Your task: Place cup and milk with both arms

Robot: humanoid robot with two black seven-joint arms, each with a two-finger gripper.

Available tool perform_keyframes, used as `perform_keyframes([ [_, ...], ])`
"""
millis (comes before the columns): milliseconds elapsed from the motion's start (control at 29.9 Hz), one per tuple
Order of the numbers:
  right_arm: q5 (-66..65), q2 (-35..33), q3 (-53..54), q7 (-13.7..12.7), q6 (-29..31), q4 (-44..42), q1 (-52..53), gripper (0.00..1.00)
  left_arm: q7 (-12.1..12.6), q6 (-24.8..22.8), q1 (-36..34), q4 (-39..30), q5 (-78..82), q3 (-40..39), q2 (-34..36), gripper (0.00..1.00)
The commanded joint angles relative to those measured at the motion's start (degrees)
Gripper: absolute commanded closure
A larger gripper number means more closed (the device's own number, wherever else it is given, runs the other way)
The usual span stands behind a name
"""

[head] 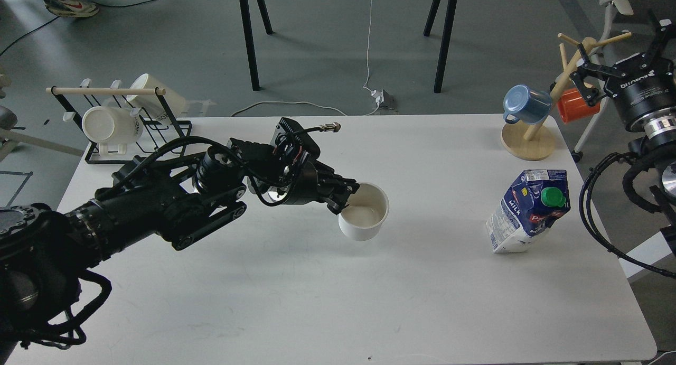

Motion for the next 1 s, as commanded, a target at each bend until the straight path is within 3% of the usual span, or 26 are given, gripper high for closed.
perform_keyframes([
  [0, 0.00, -0.08, 0.08, 0.00, 0.00, 0.62, -0.09, 0.01, -0.11, 0.02, 0.01, 1.28, 0.44, 1.24, -1.00, 0.90],
  [167, 0.00, -0.52, 0.00, 0.00, 0.00, 0.89, -0.45, 0.01, -0.11, 0.20, 0.72, 1.28, 0.35, 1.15, -0.03, 0.58],
  [335, 0.08, -1.39, 0.26, 0.00, 0.00, 4.22, -3.60, 0.01, -0.37, 0.55, 1.16, 0.67, -0.96, -0.25, 2.24, 0.44],
  [468, 0.44, -3.16, 5.17, -0.09, 0.00, 12.47, -12.11, 0.01, -1.68, 1.78, 1.86, -1.27, -8.68, -8.58, 4.62, 0.17],
  [535, 0.35, -3.24, 8.59, -0.18, 0.00, 16.51, -17.47, 0.01, -3.53, 1.34, 2.47, -1.97, -14.56, -12.98, 6.38, 0.08],
  [636, 0.44, -3.51, 13.25, -0.18, 0.00, 21.88, -26.17, 0.01, -6.66, 1.25, 2.92, -2.33, -27.11, -19.48, 8.05, 0.02],
  [803, 2.63, -2.46, 18.80, 0.87, 0.00, 28.82, -40.67, 0.02, -6.66, 2.04, 2.92, -1.63, -50.23, -26.18, 10.69, 0.01],
  [970, 4.48, -0.26, 18.46, 1.85, 0.00, 31.30, -52.72, 0.02, -6.66, 1.08, 3.35, 0.30, -73.16, -27.06, 14.81, 0.01],
])
